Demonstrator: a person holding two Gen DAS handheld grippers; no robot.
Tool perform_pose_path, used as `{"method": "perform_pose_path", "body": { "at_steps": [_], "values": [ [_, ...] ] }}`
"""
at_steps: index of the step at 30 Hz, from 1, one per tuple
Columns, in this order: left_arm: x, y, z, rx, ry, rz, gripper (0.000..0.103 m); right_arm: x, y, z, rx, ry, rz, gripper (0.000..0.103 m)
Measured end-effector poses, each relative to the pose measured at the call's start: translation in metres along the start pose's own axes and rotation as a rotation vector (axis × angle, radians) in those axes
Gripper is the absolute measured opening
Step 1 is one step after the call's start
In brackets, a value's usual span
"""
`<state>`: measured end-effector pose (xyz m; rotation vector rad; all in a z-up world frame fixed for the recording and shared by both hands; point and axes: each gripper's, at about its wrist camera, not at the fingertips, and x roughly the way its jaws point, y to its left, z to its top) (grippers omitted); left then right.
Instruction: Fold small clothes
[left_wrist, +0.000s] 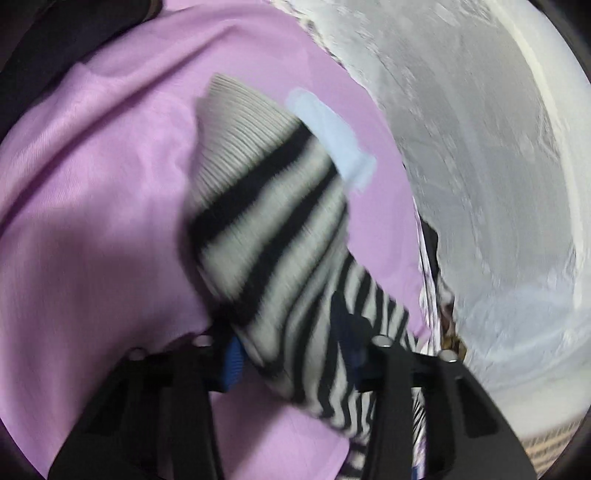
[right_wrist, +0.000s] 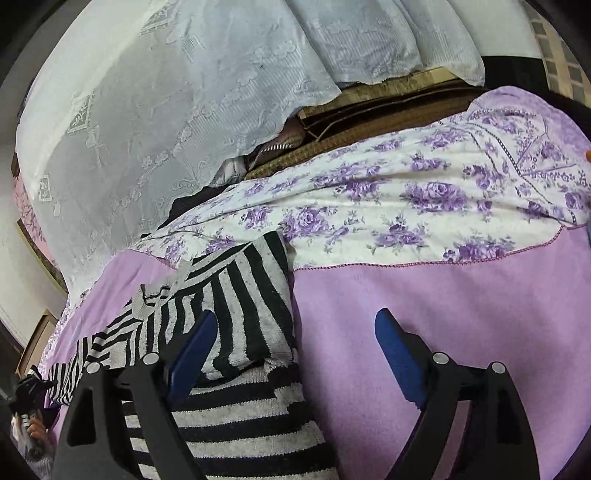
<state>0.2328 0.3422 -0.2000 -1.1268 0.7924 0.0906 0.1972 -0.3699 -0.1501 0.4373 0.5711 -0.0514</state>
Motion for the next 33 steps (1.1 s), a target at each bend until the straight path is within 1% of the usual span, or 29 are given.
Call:
{"method": "perform_pose_path", "body": {
  "at_steps": [1,2,3,5,9,12,13,16,21,25,33],
  "values": [
    [0.000,0.006,0.005,-0.024,-0.005,-0.010,0.026,0.001,0.000,0.000,0.002,0.004,0.001,0.088],
    [-0.001,0.011,0.009,-0.049,-0.006,-0.028,0.023,0.002,-0.001,0.000,0.005,0.007,0.003,0.088],
    [-0.002,0.015,0.011,-0.064,-0.010,-0.039,0.018,0.003,-0.001,-0.001,0.009,0.012,0.006,0.088],
    [-0.007,0.014,0.009,-0.059,-0.018,-0.045,0.015,0.004,-0.002,0.000,0.014,0.016,0.007,0.088],
    [-0.016,-0.012,-0.002,0.048,-0.050,0.019,0.013,0.006,-0.005,0.000,0.024,0.023,0.012,0.088],
    [-0.024,-0.041,-0.011,0.158,-0.069,0.064,0.012,0.008,-0.006,0.000,0.030,0.033,0.013,0.088],
    [-0.028,-0.055,-0.014,0.207,-0.079,0.096,0.012,0.009,-0.007,0.001,0.033,0.037,0.015,0.088],
    [-0.037,-0.079,-0.017,0.288,-0.106,0.138,0.013,0.012,-0.009,0.001,0.046,0.046,0.017,0.088],
    [-0.047,-0.111,-0.029,0.378,-0.129,0.161,0.013,0.014,-0.012,0.000,0.063,0.056,0.023,0.088],
    [-0.047,-0.144,-0.049,0.477,-0.150,0.190,0.013,0.014,-0.013,0.000,0.069,0.055,0.027,0.088],
    [-0.043,-0.203,-0.088,0.625,-0.143,0.173,0.013,0.012,-0.006,0.000,0.042,0.048,0.043,0.088]
  ]
}}
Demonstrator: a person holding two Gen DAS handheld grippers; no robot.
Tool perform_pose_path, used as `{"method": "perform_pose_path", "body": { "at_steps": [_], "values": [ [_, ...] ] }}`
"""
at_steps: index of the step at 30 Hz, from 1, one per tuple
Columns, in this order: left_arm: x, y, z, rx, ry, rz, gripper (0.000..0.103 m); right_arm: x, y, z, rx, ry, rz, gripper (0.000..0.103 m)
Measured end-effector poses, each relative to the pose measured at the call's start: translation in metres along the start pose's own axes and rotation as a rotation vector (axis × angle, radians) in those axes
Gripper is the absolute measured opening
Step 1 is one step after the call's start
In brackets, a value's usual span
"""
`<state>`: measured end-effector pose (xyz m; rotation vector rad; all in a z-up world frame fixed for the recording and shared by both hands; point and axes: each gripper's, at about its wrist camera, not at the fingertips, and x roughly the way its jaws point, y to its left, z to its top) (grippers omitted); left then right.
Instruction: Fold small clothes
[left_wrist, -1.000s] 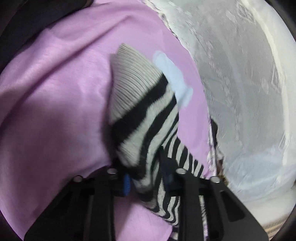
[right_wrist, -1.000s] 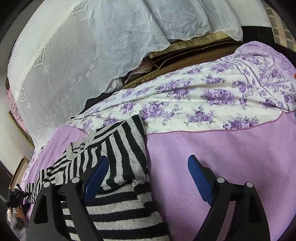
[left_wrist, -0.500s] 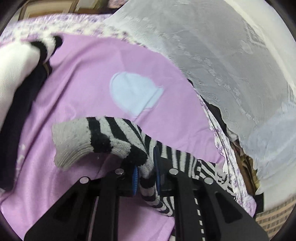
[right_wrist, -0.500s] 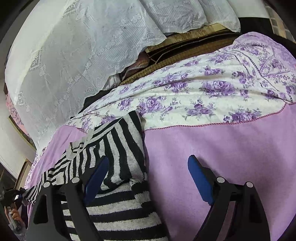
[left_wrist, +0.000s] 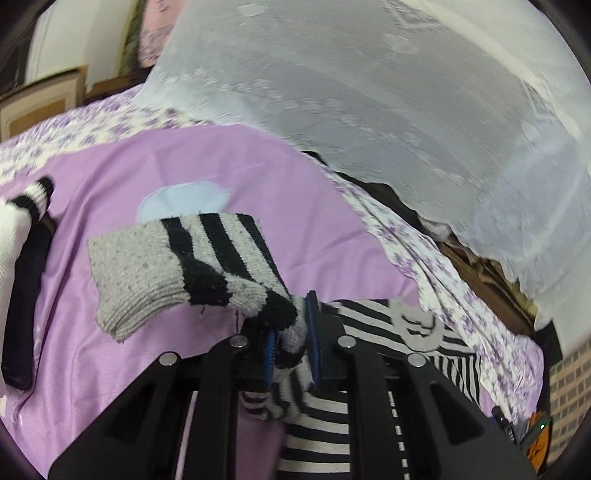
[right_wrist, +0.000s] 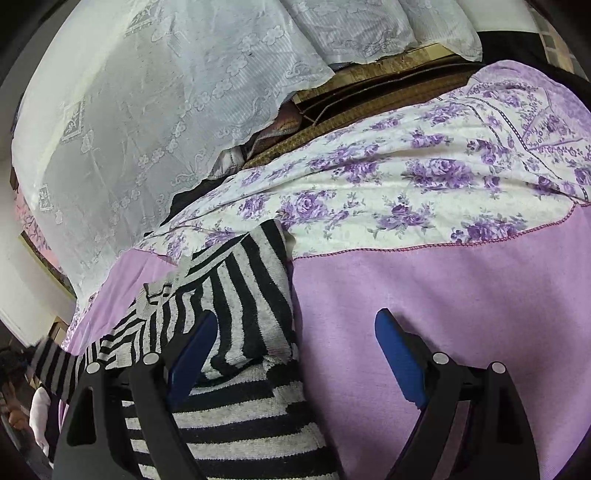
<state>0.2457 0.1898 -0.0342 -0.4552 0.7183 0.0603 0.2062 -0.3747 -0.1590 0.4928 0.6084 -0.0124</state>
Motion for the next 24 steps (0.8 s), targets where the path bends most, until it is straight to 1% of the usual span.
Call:
{"method": "perform_pose_path", "body": {
  "at_steps": [7,11,15,18,21,24],
  "values": [
    [0.005,-0.063,-0.012,0.118,0.011,-0.015,0.013,-0.008,0.005,0.005,-0.001,-0.021,0.039,0.088],
    [0.017,-0.099,-0.026,0.182,0.033,-0.025,0.013,-0.018,0.016,0.010,0.006,-0.027,0.108,0.088],
    [0.032,-0.127,-0.040,0.232,0.064,-0.038,0.013,-0.018,0.037,0.014,0.004,0.037,0.207,0.088],
    [0.045,-0.152,-0.055,0.290,0.079,-0.030,0.013,-0.016,0.051,0.014,-0.003,0.070,0.258,0.088],
    [0.057,-0.170,-0.070,0.333,0.097,-0.031,0.013,-0.014,0.061,0.015,-0.009,0.086,0.285,0.088],
    [0.070,-0.185,-0.086,0.371,0.112,-0.032,0.013,-0.012,0.066,0.012,-0.023,0.096,0.289,0.088]
  ]
}}
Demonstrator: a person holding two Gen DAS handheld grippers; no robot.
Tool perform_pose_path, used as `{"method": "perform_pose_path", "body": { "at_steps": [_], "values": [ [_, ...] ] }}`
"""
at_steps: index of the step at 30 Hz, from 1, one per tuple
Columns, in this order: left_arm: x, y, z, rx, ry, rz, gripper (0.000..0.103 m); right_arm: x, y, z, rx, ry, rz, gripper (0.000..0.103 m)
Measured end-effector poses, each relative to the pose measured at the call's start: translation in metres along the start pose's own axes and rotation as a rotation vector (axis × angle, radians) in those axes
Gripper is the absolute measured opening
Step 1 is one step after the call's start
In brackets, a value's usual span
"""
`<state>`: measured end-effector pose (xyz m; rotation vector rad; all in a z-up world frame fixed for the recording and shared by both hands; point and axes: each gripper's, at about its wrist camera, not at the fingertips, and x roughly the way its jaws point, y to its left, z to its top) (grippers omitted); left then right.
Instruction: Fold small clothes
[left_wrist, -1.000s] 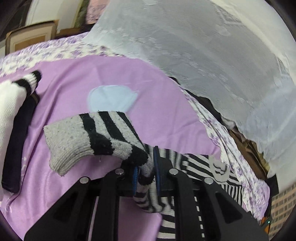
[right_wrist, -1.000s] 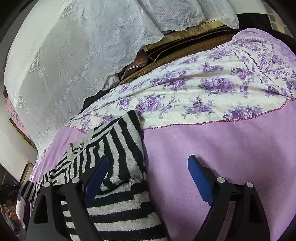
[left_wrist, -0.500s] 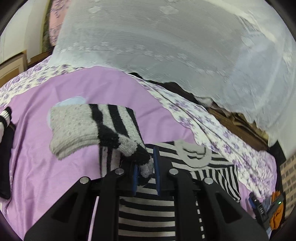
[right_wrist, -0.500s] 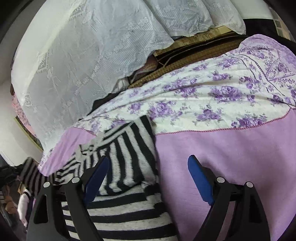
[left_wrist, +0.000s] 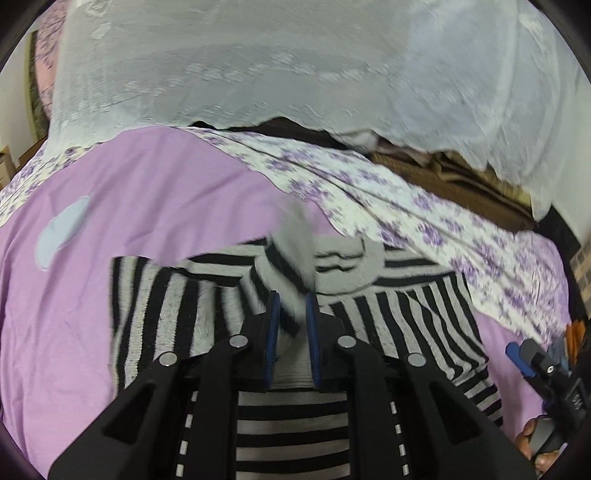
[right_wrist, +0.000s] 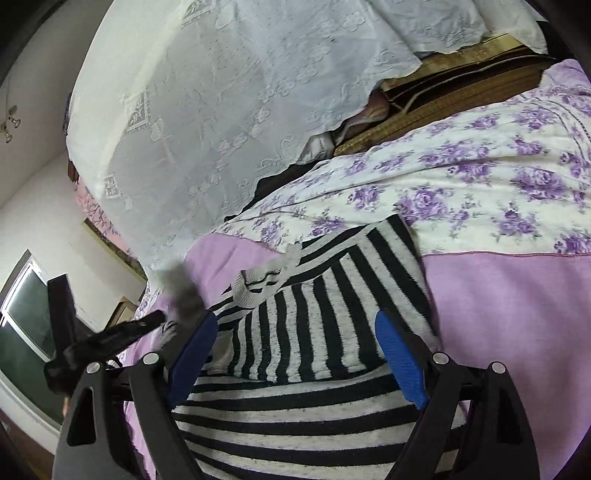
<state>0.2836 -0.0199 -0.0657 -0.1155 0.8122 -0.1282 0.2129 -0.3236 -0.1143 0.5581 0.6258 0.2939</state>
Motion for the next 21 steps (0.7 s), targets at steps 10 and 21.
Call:
{"method": "perform_pose_path", "body": {
  "at_steps": [10,21],
  "values": [
    [0.021,-0.007,-0.038,0.064,0.073,-0.022,0.026,0.008,-0.007,-0.007,0.033,0.068,0.035,0.088],
    [-0.027,0.101,-0.072,0.136,-0.078,0.283,0.082,0.091,0.060,-0.014,0.155,0.282,0.217,0.081]
  ]
}}
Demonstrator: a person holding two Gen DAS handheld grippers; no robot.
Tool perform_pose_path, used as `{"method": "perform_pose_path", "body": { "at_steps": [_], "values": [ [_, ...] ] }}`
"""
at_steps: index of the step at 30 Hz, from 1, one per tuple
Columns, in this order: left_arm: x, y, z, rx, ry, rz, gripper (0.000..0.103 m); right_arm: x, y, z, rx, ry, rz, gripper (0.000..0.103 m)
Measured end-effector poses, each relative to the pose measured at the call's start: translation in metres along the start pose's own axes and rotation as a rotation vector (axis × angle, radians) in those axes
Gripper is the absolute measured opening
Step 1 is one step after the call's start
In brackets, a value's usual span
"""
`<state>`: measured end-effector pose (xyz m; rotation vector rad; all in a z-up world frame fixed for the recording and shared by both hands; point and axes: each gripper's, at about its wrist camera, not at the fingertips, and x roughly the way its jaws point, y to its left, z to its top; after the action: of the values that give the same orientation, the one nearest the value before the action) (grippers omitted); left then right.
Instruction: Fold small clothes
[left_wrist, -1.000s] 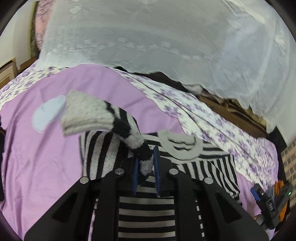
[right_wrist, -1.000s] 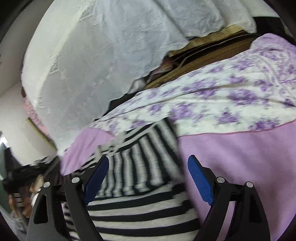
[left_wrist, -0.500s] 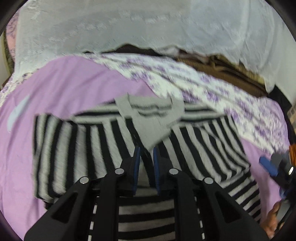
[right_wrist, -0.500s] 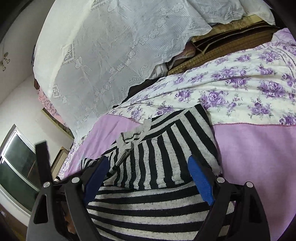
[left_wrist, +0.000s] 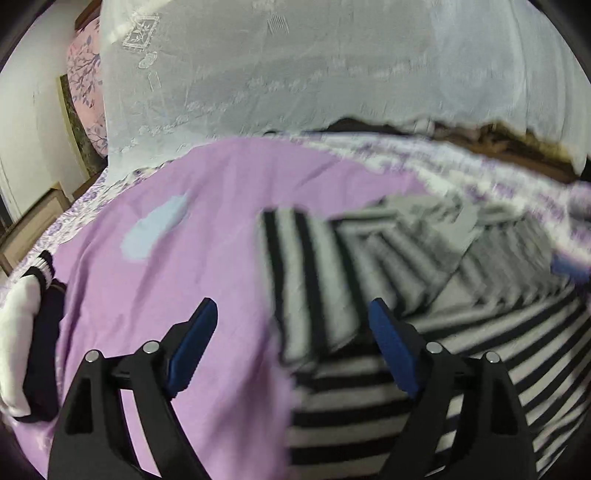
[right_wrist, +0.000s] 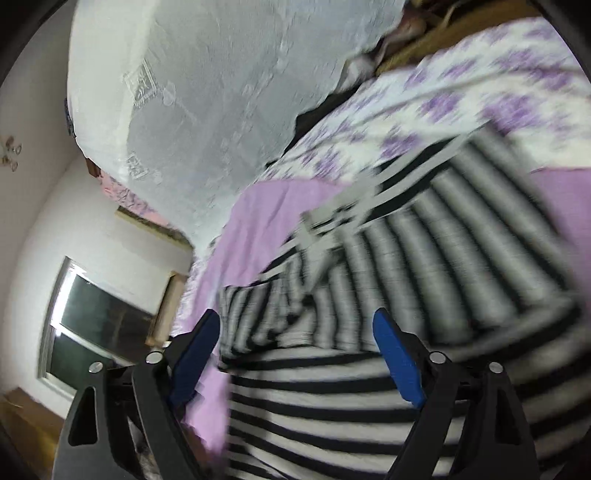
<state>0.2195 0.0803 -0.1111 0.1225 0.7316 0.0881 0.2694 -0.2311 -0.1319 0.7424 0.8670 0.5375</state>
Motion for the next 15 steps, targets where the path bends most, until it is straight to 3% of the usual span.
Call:
{"method": "perform_pose_path", "body": {
  "at_steps": [2,6,12,14,15],
  "values": [
    [0.015,-0.003,-0.010,0.058,0.014,0.057,0.084,0.032,0.010,0.003,-0.002,0.034,-0.041,0.076],
    [0.039,-0.014,-0.016,0.115,0.034,0.100,0.084,0.083,0.007,0.006,0.038,0.075,-0.146,0.059],
    [0.049,-0.026,-0.017,0.174,0.040,0.149,0.086,0.112,0.004,0.018,0.013,0.027,-0.227,0.055],
    [0.059,-0.023,-0.014,0.159,0.074,0.174,0.091,0.117,0.009,0.021,-0.036,0.000,-0.280,0.034],
    [0.063,-0.020,-0.013,0.139,0.093,0.166,0.092,0.117,0.013,0.021,-0.075,-0.019,-0.302,0.008]
  ]
}}
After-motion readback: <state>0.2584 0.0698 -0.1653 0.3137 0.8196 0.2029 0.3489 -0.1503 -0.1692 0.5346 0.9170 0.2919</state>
